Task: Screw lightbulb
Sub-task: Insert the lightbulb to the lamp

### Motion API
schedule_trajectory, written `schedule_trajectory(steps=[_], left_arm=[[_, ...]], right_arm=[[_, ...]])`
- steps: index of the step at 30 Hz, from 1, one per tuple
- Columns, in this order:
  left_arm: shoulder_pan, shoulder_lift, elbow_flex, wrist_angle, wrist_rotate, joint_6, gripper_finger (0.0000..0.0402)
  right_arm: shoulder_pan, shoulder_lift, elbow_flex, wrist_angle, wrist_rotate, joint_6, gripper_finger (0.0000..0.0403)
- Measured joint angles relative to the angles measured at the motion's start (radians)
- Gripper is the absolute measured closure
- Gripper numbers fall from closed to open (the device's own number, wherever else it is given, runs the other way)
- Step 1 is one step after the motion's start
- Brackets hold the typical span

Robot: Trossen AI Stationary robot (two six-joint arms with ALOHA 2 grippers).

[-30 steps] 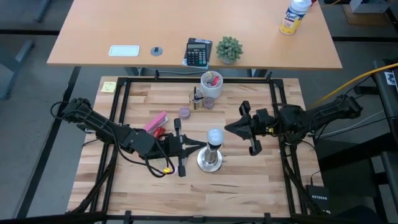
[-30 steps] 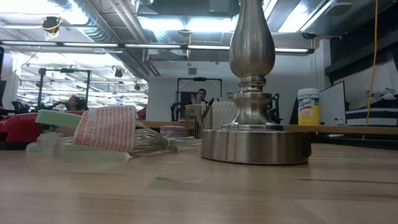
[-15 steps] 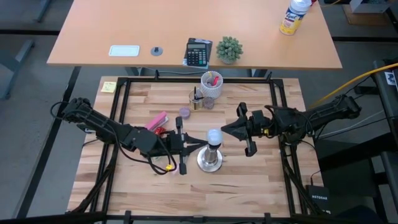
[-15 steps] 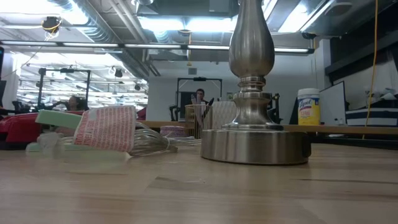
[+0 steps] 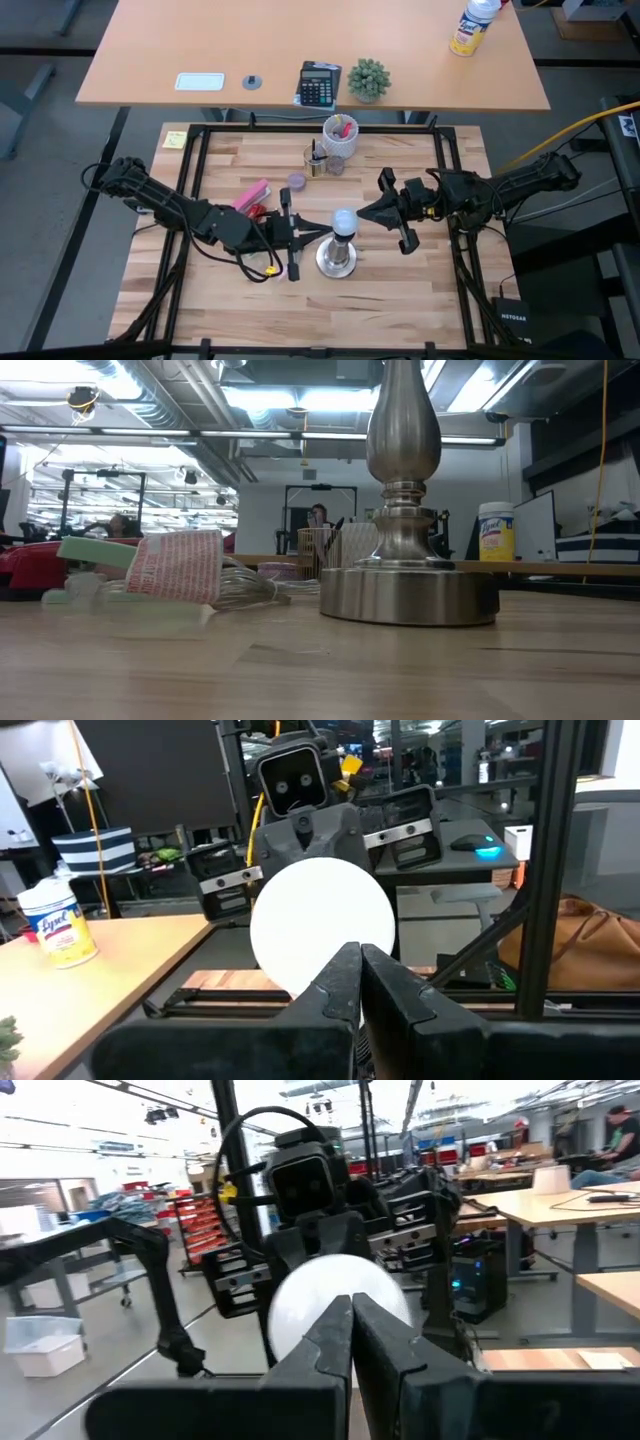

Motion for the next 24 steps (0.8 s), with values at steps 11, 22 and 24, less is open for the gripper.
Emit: schedule_trajectory(steps=[11, 22, 24], left_arm=[[0.006, 0.0, -0.002, -0.01, -0.062, 0.0, 0.0399], [-0.031, -0.004, -0.002, -0.016, -0.084, 0.024, 0.0399], [-0.04, -0.013, -0.002, -0.016, -0.1, 0.039, 0.0399]], right_arm=[[0.002, 0.004, 0.0, -0.012, -0.069, 0.002, 0.0389], [0.002, -0.015, 0.0, 0.009, -0.115, 0.002, 0.0389], [0.002, -0.029, 0.0, 0.012, -0.126, 0.001, 0.0389]])
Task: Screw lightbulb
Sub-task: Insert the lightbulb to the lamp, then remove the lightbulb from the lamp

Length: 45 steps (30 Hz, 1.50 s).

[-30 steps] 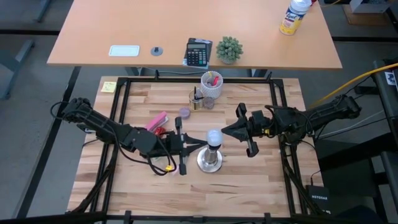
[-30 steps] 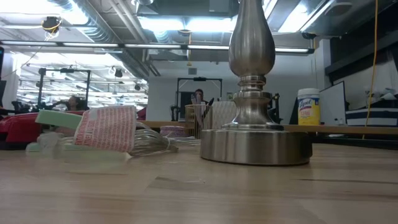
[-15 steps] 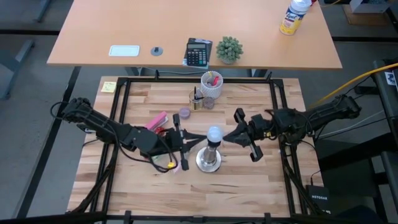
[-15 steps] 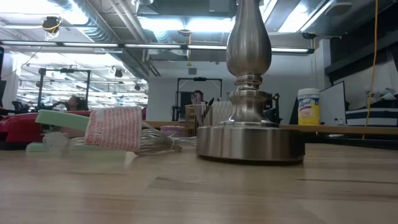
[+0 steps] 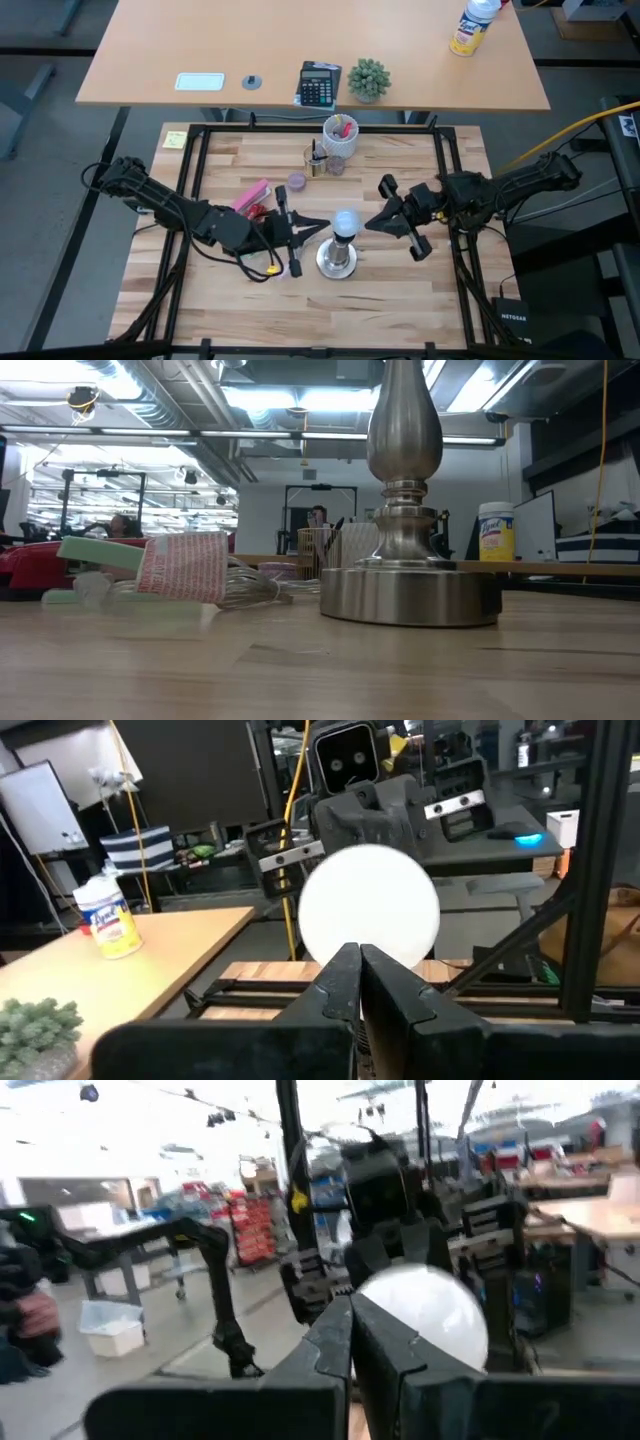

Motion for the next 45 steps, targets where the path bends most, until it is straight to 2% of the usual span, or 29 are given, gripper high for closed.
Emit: schedule_trajectory(steps=[12, 19, 29, 32, 38, 45], left_arm=[[-0.043, -0.055, 0.0, 0.024, -0.022, 0.129, 0.0399], [-0.019, -0.055, 0.001, 0.018, -0.023, 0.128, 0.0399], [0.034, -0.056, 0.002, -0.042, -0.022, 0.003, 0.0399], [0.054, -0.055, 0.002, -0.077, -0.019, -0.05, 0.0399], [0.076, -0.056, 0.002, -0.089, 0.081, -0.108, 0.0399], [0.075, -0.056, 0.002, -0.095, 0.124, -0.13, 0.0399]], right_arm=[[-0.001, -0.117, 0.0, -0.003, -0.008, 0.0, 0.0389], [-0.001, -0.112, 0.0, -0.021, -0.008, -0.001, 0.0389], [-0.002, -0.019, 0.0, -0.037, -0.004, -0.016, 0.0389], [-0.002, 0.009, 0.0, -0.031, 0.033, -0.016, 0.0389], [-0.002, 0.025, 0.0, -0.03, 0.103, -0.039, 0.0389], [-0.002, 0.026, 0.0, -0.028, 0.118, -0.039, 0.0389]])
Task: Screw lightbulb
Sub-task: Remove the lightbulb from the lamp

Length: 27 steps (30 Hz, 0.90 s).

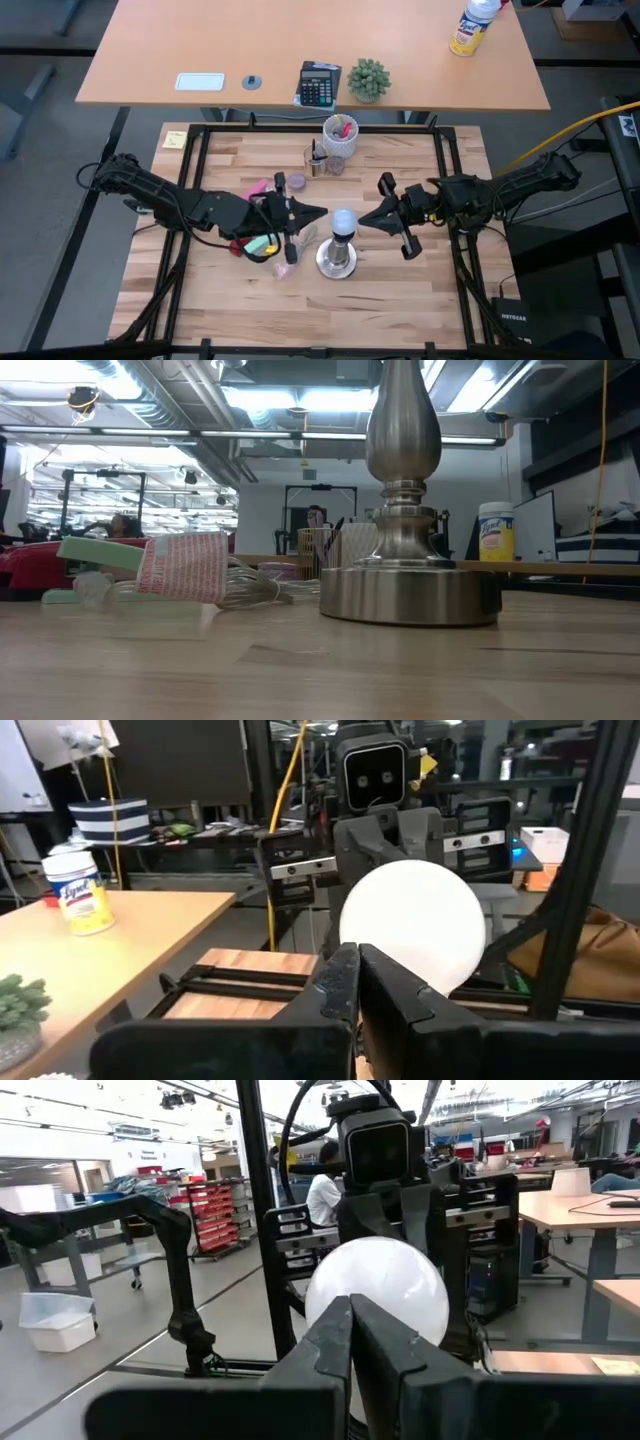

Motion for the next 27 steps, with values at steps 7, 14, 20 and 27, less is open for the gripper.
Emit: schedule_trajectory(steps=[7, 14, 20, 27], left_arm=[[-0.014, 0.004, 0.0, 0.001, 0.025, -0.013, 0.0399], [-0.018, 0.018, 0.0, 0.007, 0.023, -0.024, 0.0399], [-0.028, 0.022, 0.0, -0.002, 0.029, -0.033, 0.0399], [-0.041, 0.023, 0.0, 0.003, 0.03, -0.025, 0.0399]], right_arm=[[0.0, 0.004, 0.0, -0.013, 0.079, -0.001, 0.0389], [0.0, 0.004, 0.0, -0.015, 0.118, -0.001, 0.0389], [0.0, 0.004, 0.0, -0.013, 0.151, -0.009, 0.0389], [-0.001, 0.004, 0.0, -0.009, 0.198, -0.05, 0.0389]])
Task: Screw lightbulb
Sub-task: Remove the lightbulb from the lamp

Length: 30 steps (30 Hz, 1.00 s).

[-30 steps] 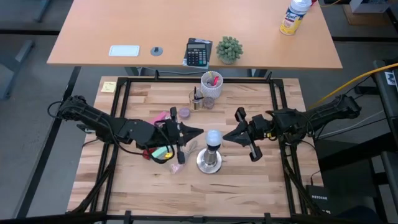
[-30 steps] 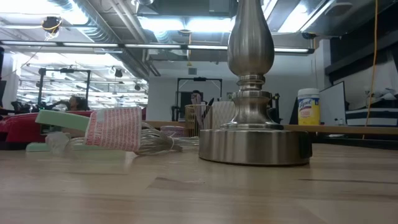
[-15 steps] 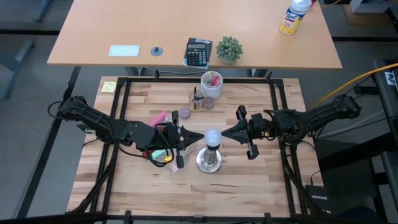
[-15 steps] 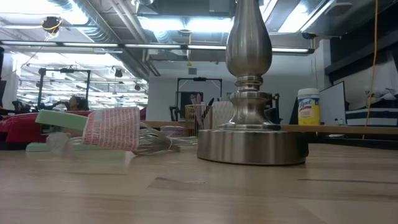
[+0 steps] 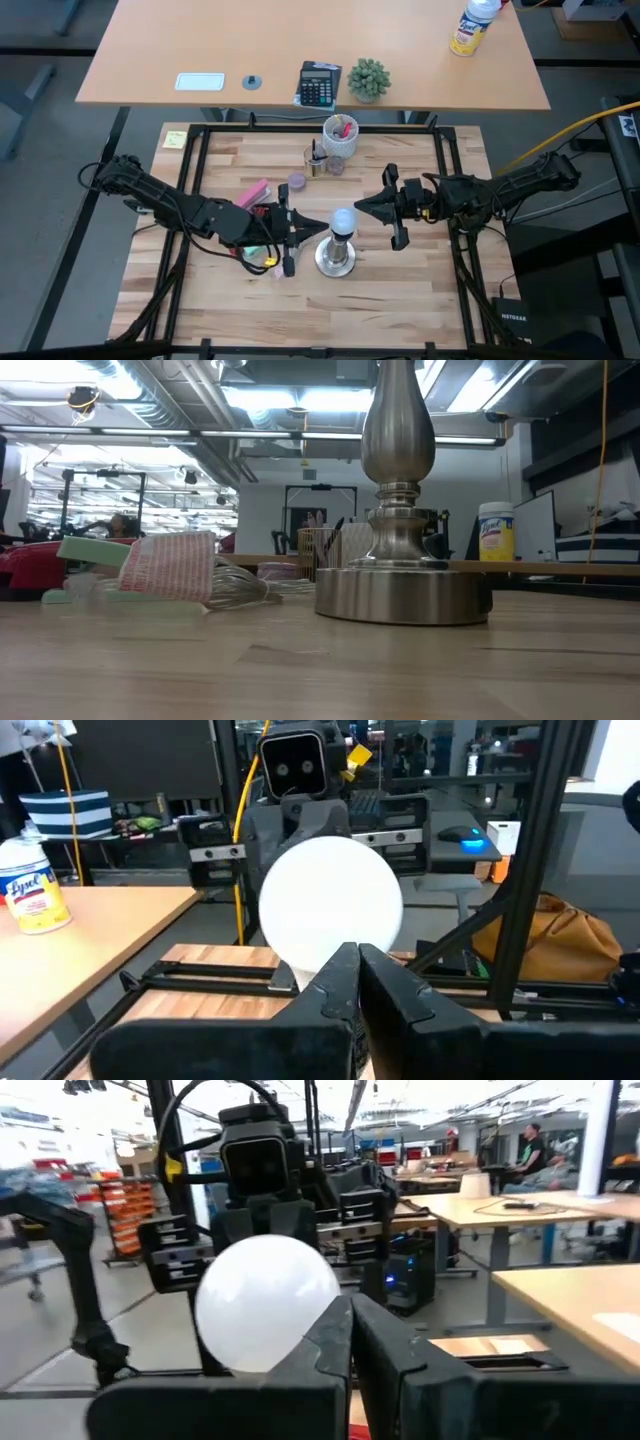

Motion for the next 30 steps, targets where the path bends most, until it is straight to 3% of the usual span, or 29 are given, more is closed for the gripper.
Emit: schedule_trajectory(steps=[7, 13, 17, 22, 30], left_arm=[[-0.032, -0.002, 0.0, 0.073, -0.113, 0.09, 0.0399], [-0.02, -0.003, 0.0, 0.15, -0.158, 0.153, 0.0399], [0.019, -0.001, 0.0, 0.123, -0.157, 0.112, 0.0399], [0.05, 0.0, 0.0, 0.056, -0.086, 0.027, 0.0399], [0.026, 0.0, 0.0, 0.053, -0.056, 0.033, 0.0399]], right_arm=[[0.0, -0.045, 0.0, 0.031, -0.007, -0.027, 0.0389], [0.002, -0.079, 0.0, 0.033, -0.173, 0.026, 0.0389], [0.002, -0.048, 0.0, 0.019, -0.219, 0.058, 0.0389], [0.002, -0.012, 0.0, 0.019, -0.218, 0.06, 0.0389], [0.001, -0.007, 0.0, 0.017, -0.144, 0.054, 0.0389]])
